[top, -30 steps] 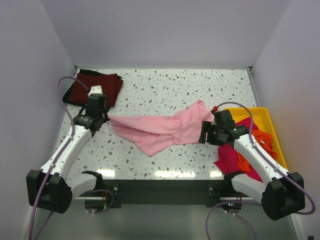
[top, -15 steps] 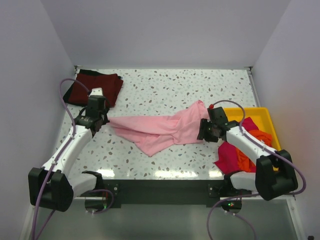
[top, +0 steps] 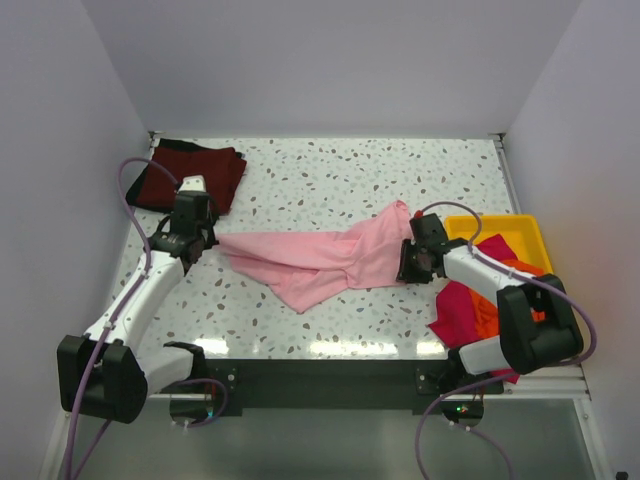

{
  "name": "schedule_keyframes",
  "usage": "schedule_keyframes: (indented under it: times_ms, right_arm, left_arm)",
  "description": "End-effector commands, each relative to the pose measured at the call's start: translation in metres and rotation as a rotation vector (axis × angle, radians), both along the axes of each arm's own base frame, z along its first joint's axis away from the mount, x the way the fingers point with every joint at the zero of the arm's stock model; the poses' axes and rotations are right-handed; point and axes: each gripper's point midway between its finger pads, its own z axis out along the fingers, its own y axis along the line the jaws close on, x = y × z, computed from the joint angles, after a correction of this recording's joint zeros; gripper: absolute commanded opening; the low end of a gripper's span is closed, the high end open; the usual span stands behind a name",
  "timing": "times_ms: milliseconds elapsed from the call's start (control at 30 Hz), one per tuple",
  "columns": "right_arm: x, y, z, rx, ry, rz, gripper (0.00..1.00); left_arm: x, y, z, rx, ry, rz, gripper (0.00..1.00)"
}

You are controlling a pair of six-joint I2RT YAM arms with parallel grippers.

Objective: Fold and stack the t-shirts
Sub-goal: Flatten the tshirt out

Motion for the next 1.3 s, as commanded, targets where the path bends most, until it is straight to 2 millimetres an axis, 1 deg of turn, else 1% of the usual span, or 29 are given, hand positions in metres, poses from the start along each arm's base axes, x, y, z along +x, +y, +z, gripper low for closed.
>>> schedule_keyframes:
  times_ms: [0,167,367,567,800,900,933,1000,1033,1167,1267]
  right_arm:
    - [0.006,-0.005,-0.001,-0.026,-0.03,-0.011,0.33]
    - [-0.005,-0.011,-0.008,-0.049,0.013,-0.016,0.31]
    - [-0.017,-0.015,-0.008,-0.049,0.011,-0.027,0.32]
    - [-0.021,-0.011,-0.009,-0.025,0.014,-0.023,0.33]
    - [-0.015,-0.009,-0.017,-0.025,0.015,-0.004,0.33]
    - [-0.014,-0.008,-0.021,-0.023,0.025,0.0,0.24]
    - [-0.014,-0.007,-0.021,-0.022,0.026,0.001,0.17]
    - [-0.015,-0.007,-0.02,-0.025,0.031,0.005,0.09]
    - [-0.018,-0.008,-0.019,-0.029,0.041,0.007,0.0]
    - [-0.019,-0.006,-0.003,-0.006,0.021,0.016,0.0]
    - [-0.012,-0.005,0.022,0.003,-0.037,0.018,0.0]
  left_arm:
    - [0.007,0.001,0.01,0.002,-0.05,-0.015,0.0]
    - [0.007,0.001,0.01,0.001,-0.051,-0.015,0.0]
    - [0.008,0.0,0.01,-0.002,-0.053,-0.021,0.0]
    - [0.007,0.0,0.01,-0.004,-0.051,-0.023,0.0]
    - [0.007,-0.001,0.011,-0.005,-0.053,-0.027,0.0]
    - [0.007,0.0,0.011,-0.005,-0.055,-0.025,0.0]
    - [0.007,0.0,0.01,-0.003,-0.052,-0.024,0.0]
    - [0.006,0.0,0.009,-0.003,-0.052,-0.026,0.0]
    - [0.006,-0.001,0.009,-0.007,-0.053,-0.031,0.0]
    - [0.01,-0.004,0.011,-0.017,-0.057,-0.04,0.0]
    - [0.01,-0.005,0.011,-0.022,-0.059,-0.048,0.0]
